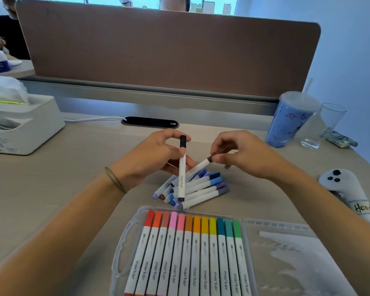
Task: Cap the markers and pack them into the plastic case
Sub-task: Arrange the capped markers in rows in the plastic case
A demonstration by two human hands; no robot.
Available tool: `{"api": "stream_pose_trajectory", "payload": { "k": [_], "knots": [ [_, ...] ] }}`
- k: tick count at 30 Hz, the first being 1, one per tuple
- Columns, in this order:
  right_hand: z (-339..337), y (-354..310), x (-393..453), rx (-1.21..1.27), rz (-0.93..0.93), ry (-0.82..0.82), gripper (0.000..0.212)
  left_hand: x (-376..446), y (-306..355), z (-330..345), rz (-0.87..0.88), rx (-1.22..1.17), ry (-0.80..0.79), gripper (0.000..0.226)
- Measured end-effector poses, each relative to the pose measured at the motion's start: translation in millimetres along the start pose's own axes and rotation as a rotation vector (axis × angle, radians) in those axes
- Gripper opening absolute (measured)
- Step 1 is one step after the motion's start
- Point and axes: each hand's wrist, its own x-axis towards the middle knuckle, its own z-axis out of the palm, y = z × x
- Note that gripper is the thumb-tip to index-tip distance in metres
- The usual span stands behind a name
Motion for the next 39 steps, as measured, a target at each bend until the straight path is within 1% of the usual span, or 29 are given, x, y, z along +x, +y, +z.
{"api": "stream_pose_trajectory", "payload": {
  "k": [3, 6, 12, 17, 20, 22, 24, 27, 28, 33, 36, 39],
  "knots": [
    [-13, 6, -32, 0.290, 0.072, 0.095, 0.010, -6, 6, 16, 0.007, -0.036, -0.047, 0.027],
    [-21, 13, -62, 0.478, 0.128, 0.158, 0.010, -13, 11, 36, 0.031, 0.010, -0.062, 0.029],
    [-26, 30, -115, 0.551, 0.264, 0.247, 0.018, -32, 16, 83, 0.044, 0.077, -0.217, 0.040],
    [-19, 43, -140, 0.568, 0.359, 0.259, 0.013, -42, 8, 120, 0.029, 0.094, -0.309, 0.036],
    [-11, 48, -145, 0.575, 0.373, 0.253, 0.012, -47, -2, 133, 0.011, 0.115, -0.307, 0.034],
    [-8, 50, -147, 0.570, 0.376, 0.254, 0.014, -49, -7, 139, 0.049, 0.221, -0.280, 0.033],
    [-6, 51, -148, 0.563, 0.389, 0.246, 0.014, -49, -13, 142, 0.104, 0.383, -0.238, 0.036],
    [-4, 52, -150, 0.554, 0.403, 0.227, 0.014, -51, -16, 141, 0.159, 0.659, -0.177, 0.046],
    [-5, 52, -149, 0.560, 0.404, 0.230, 0.014, -52, -17, 141, 0.168, 0.718, -0.169, 0.051],
    [-11, 52, -149, 0.674, 0.443, 0.284, 0.014, -62, -12, 140, 0.194, 0.897, -0.178, 0.076],
    [-10, 52, -150, 0.760, 0.463, 0.212, 0.016, -74, -10, 143, 0.223, 1.046, -0.218, 0.087],
    [-7, 48, -151, 0.793, 0.491, 0.141, 0.017, -80, -12, 147, 0.265, 1.127, -0.206, 0.093]
  ]
}}
